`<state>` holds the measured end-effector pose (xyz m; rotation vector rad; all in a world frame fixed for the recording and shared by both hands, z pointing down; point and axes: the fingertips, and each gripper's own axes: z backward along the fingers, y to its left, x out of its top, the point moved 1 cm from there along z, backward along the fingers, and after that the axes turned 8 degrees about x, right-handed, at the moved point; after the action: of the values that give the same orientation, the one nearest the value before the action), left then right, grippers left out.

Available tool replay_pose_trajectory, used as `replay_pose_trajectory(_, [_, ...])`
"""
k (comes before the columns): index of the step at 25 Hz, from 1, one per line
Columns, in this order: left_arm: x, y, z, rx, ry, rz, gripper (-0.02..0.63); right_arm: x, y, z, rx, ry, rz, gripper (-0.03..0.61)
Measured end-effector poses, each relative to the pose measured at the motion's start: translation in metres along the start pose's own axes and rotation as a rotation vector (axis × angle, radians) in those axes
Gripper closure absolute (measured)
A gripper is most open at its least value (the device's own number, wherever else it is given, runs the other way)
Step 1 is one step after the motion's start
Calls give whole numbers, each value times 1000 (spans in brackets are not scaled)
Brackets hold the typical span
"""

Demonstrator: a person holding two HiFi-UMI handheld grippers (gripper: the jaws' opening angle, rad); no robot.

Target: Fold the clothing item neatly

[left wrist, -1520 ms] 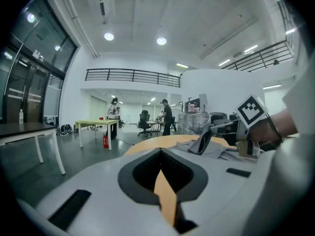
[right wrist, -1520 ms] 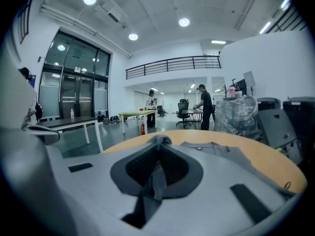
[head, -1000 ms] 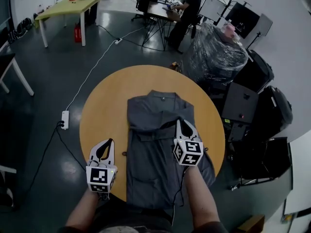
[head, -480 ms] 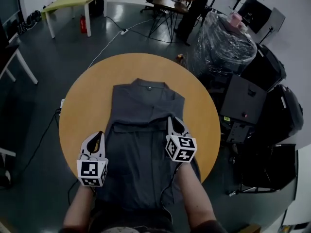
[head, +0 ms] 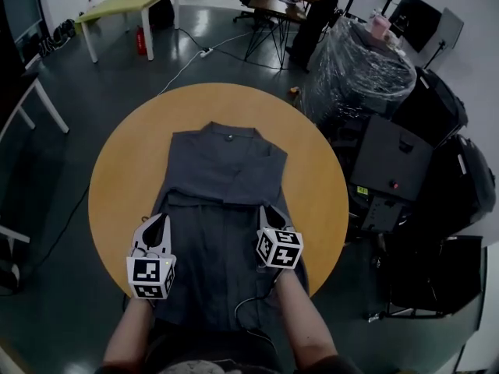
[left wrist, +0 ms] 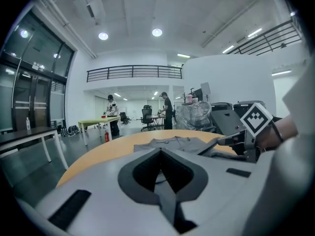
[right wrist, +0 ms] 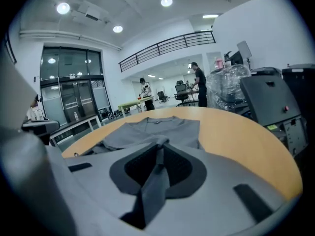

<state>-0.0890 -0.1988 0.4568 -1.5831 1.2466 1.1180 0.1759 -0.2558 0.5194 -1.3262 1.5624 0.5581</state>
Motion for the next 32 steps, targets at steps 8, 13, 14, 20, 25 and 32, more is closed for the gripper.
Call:
replay_pose_trajectory(8, [10,-15,-7,16,-21,6,606,0,-15,21,-23,10,140,530])
replay_pose_trajectory(13, [8,-21,-16,23,-18,10,606,-31,49,-15,188,174,382,487])
replay_pose_trajectory(14, [8,-22,-18,22,-16,12,606,-39,59,-22,203,206,413,469])
replay_pose_trajectory(20, [1,-20,-28,25,15,35,606,-61,84,-56,182,285,515,454])
replay_pose_trajectory(25, [-5,-23,-37,-4,33,35,606,-61,77,-66,109,295,553,469])
replay_pose_trajectory(32, [-7,-25,-46,-38,42,43,606,-21,45,-52,35,207,504,575])
